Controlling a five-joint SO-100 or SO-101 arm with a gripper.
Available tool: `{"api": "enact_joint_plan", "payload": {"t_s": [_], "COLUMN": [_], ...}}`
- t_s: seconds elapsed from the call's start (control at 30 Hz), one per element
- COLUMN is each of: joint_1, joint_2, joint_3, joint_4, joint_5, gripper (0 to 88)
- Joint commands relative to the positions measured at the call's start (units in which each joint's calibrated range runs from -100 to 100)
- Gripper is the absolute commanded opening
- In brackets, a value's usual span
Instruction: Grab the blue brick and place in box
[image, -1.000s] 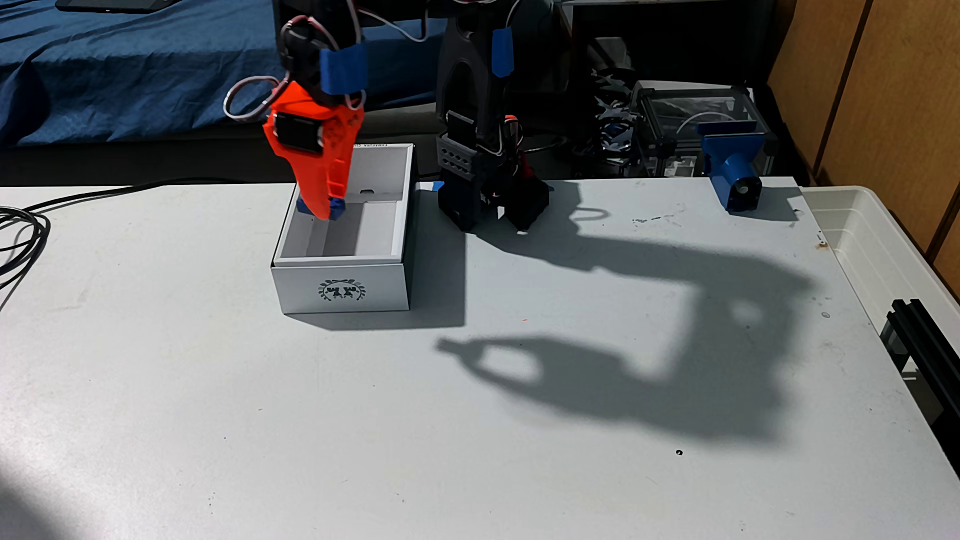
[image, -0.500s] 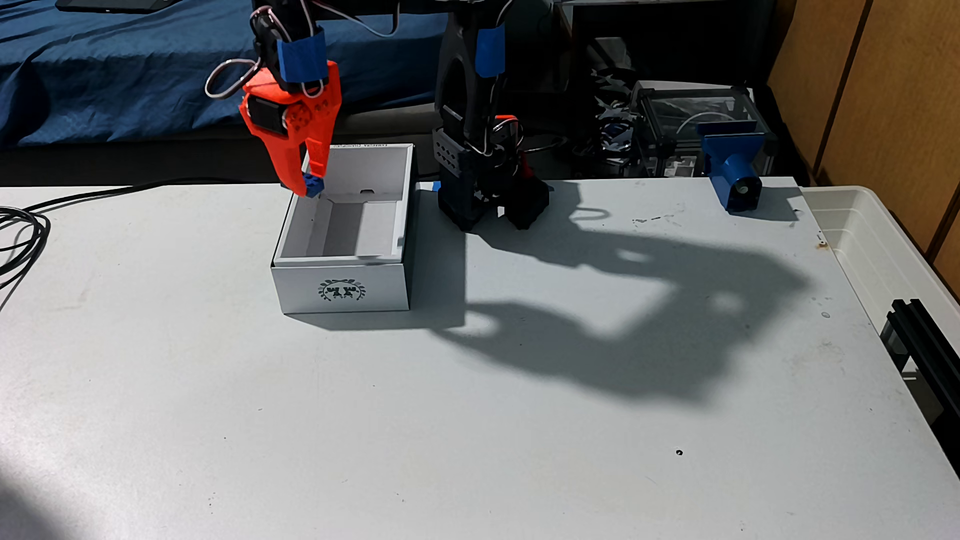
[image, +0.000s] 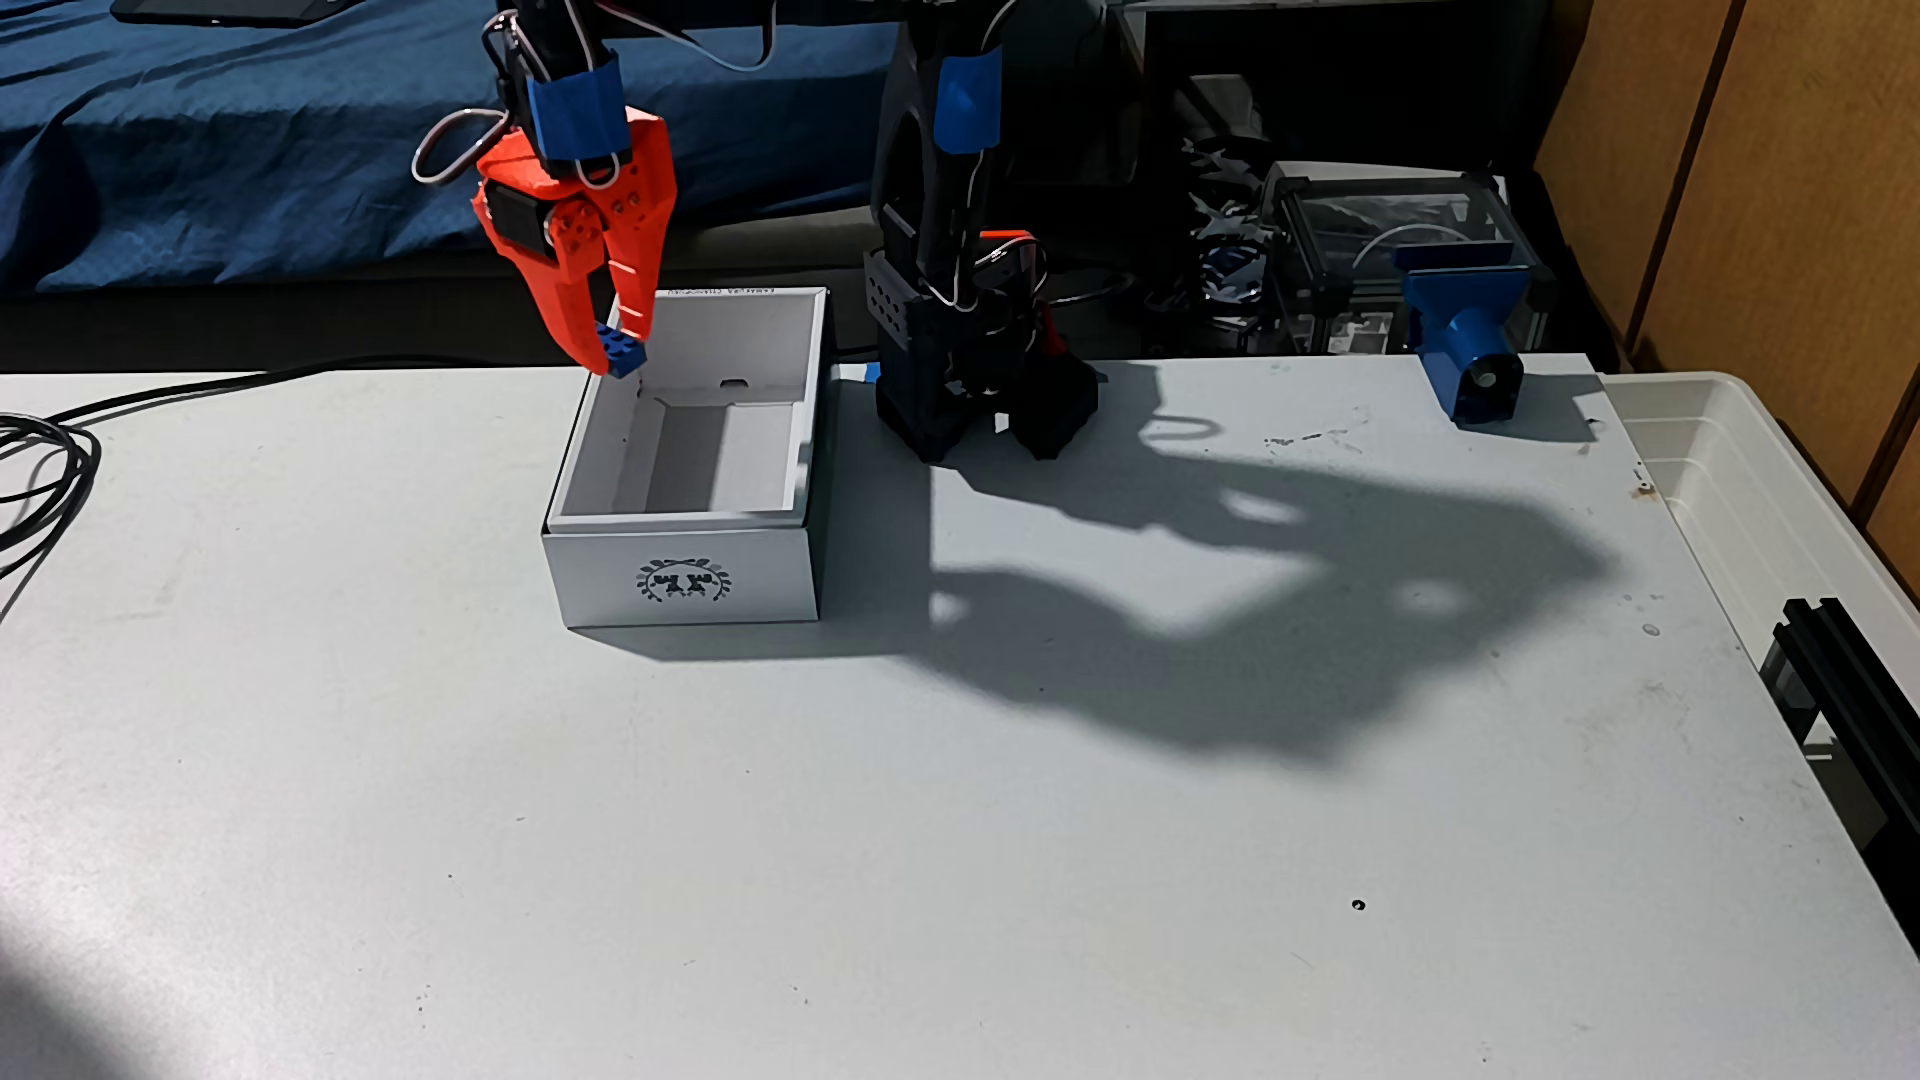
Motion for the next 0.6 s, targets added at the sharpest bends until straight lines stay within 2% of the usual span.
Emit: {"api": "enact_joint_plan", "payload": {"t_s": [0.0,0.57], "joint_1": [1.0,0.85], "joint_2": [-2.08,-2.59], "joint_3": [0.32,1.3], "joint_4": [-1.27,-1.88], "joint_5": [-0.29,-2.71], "gripper": [0.7,0.7]}}
